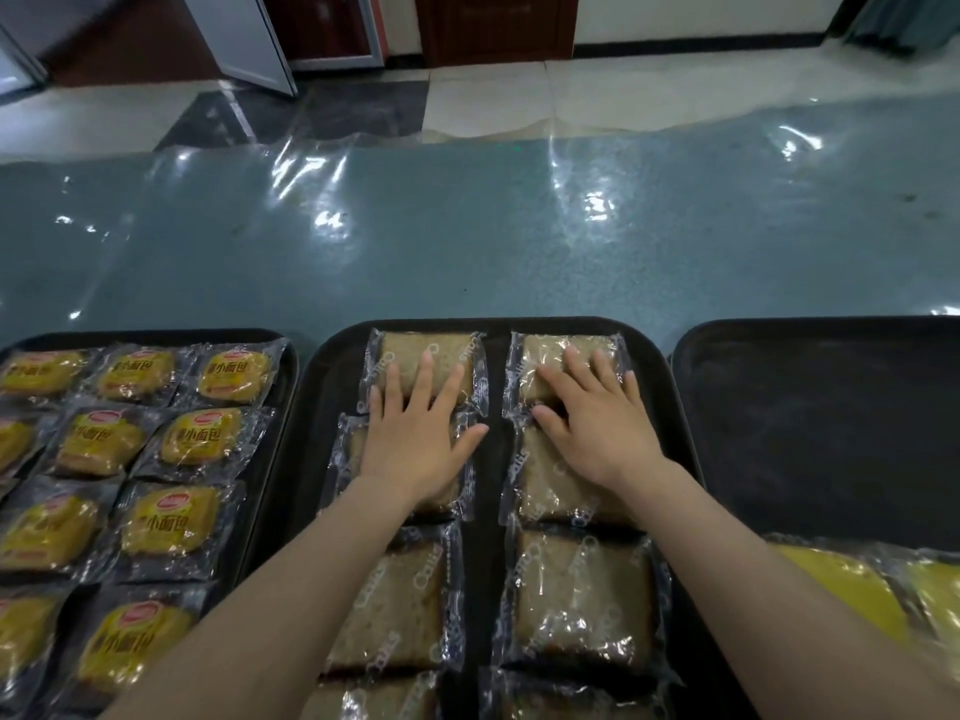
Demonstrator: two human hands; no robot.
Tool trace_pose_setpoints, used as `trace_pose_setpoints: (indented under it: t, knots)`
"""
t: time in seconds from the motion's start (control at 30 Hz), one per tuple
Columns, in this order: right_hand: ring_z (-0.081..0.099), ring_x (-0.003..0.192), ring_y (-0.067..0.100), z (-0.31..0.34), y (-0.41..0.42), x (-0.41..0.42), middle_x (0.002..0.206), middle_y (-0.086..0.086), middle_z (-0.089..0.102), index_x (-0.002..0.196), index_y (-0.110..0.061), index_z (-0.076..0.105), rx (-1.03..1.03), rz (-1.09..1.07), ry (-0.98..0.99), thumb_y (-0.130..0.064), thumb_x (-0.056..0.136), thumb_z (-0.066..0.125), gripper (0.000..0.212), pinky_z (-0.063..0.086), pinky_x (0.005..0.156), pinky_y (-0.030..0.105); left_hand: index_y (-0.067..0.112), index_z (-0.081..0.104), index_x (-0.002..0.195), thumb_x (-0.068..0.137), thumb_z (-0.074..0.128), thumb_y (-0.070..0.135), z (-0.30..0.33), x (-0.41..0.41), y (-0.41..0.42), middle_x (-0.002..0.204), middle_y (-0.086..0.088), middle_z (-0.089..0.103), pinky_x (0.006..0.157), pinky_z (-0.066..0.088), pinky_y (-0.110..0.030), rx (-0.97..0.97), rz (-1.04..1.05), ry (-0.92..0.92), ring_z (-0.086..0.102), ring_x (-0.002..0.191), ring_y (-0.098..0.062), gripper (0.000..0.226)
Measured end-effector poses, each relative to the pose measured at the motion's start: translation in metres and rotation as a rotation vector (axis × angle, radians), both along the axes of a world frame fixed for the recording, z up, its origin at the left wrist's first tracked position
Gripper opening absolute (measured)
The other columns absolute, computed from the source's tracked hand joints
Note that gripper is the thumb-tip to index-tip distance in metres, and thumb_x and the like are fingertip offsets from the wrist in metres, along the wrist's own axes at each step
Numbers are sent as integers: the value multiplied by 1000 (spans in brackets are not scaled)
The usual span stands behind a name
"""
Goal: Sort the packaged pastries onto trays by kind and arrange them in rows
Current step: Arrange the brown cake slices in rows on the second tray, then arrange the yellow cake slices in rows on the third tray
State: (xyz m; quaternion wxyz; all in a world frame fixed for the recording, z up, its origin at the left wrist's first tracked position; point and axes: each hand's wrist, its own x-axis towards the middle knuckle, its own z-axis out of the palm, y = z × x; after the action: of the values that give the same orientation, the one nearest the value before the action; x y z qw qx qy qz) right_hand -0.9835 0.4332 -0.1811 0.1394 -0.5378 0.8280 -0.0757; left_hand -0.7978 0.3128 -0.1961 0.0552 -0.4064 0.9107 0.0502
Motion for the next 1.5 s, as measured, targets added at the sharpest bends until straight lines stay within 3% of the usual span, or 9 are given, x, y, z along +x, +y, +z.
trace_pose_setpoints:
  t: [0.2, 0.4, 0.63, 0.73, 0.87, 1.03, 1.23, 1.37, 1.5]
  knots:
    - [-20, 143, 19, 2, 10, 14, 161, 0, -6, 152, -34, 9, -63, 2, 44, -60, 91, 13, 66, -14, 112, 47, 30, -23, 141, 82, 3, 71, 4, 11, 9, 152, -3, -25, 111, -11, -41, 0, 38, 61, -27, 138, -24, 76]
    - [-20, 142, 14, 22, 22, 38, 160, -3, -7, 153, -29, 1, -82, -1, -11, -55, 97, 22, 65, -11, 114, 41, 22, -19, 144, 83, 7, 67, 35, 26, 31, 151, 0, -24, 112, -10, -33, 33, 15, 142, -21, 140, -15, 81]
    - [-3, 147, 14, 87, 57, 70, 161, -3, 6, 154, -22, 14, -215, 10, -127, -44, 100, 39, 64, 1, 116, 33, 21, -12, 147, 84, 5, 68, 105, 68, 73, 154, 4, -17, 112, -8, -28, 37, -51, 299, -20, 138, -7, 81]
    - [8, 146, 9, 123, 84, 86, 159, -8, 18, 152, -26, 24, -321, -37, -272, -41, 98, 49, 61, 10, 115, 29, 25, -14, 148, 86, 16, 66, 136, 85, 96, 153, 9, -19, 112, -4, -28, 26, -61, 343, -18, 137, -3, 80]
    - [41, 131, 10, 165, 130, 107, 145, -10, 44, 144, -29, 39, -442, -87, -380, -35, 95, 56, 53, 32, 103, 24, 31, -10, 148, 90, 35, 57, 170, 107, 130, 153, 17, -13, 115, 2, -31, 54, -104, 468, -14, 137, 1, 78]
    - [48, 117, -3, 190, 200, 131, 127, -21, 54, 134, -32, 50, -529, -175, -393, -29, 93, 59, 42, 35, 96, 18, 46, -11, 142, 91, 47, 48, 191, 144, 181, 148, 25, -11, 115, 8, -31, 170, -158, 617, -3, 140, 1, 76]
    - [49, 111, -3, 176, 278, 138, 123, -20, 57, 130, -31, 54, -415, -187, -323, -29, 93, 60, 37, 35, 83, 13, 43, -10, 145, 92, 48, 47, 187, 175, 237, 151, 24, -11, 114, 8, -31, 220, -173, 606, -3, 139, 3, 79]
    - [51, 80, -11, 163, 322, 113, 111, -16, 61, 115, -35, 59, -348, -219, -273, -26, 93, 60, 24, 37, 67, 10, 40, -5, 147, 91, 52, 44, 188, 179, 259, 148, 28, -6, 112, 8, -25, 205, -164, 600, 1, 139, 4, 80]
    - [59, 99, 7, 151, 345, 58, 119, -9, 61, 121, -27, 61, -293, -283, -208, -26, 93, 61, 28, 46, 82, 27, 43, 1, 147, 90, 55, 41, 185, 148, 272, 151, 24, 9, 110, 20, -30, 233, -95, 605, 14, 138, 0, 79]
